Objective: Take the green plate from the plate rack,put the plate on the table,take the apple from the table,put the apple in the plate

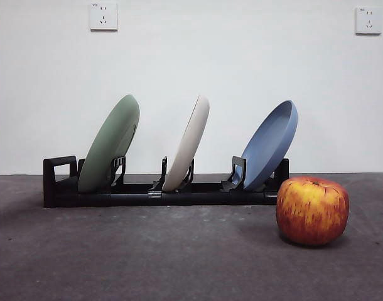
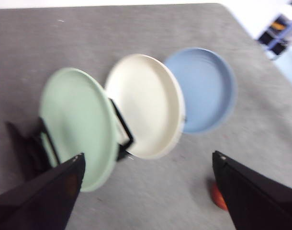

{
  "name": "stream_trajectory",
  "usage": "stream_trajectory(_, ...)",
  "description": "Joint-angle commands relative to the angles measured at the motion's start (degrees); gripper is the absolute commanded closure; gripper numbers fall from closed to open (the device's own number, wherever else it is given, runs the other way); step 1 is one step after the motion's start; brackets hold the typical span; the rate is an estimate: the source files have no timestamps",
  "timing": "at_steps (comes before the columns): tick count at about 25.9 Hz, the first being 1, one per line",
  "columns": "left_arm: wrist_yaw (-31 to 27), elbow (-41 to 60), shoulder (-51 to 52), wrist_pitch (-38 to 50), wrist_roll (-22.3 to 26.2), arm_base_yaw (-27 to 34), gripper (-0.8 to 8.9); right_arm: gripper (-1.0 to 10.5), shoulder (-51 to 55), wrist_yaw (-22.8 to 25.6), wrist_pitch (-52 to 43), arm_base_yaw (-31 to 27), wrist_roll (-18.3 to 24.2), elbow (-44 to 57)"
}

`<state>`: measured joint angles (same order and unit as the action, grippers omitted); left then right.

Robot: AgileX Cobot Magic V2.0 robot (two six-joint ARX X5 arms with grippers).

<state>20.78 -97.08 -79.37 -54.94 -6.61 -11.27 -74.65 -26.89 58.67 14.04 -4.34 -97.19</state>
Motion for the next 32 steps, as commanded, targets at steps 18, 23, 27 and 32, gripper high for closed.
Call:
stream_trajectory(18, -12.90, -20.37, -29.99, -7.23, -0.39, -7.13, 3.77, 3.5, -1.70, 4.63, 0.13, 1.42, -0.13, -0.59)
stream_trajectory(23, -13.33, -20.37, -33.48, -6.93, -0.44, -7.54, 3.77, 3.5, -1.70, 4.85, 0.98, 1.42, -0.11, -0.59)
stream_trajectory(27, -13.33, -20.37, -34.99, -6.14, -0.46, -7.54, 3.77, 3.5, -1.70, 4.87, 1.60, 1.42, -0.07, -0.59)
stream_trajectory(32, -13.33, -20.37, -35.04, -4.94, -1.33, -7.54, 4.23, 3.5, -1.70, 4.87, 1.66, 1.42, -0.07, -0.59)
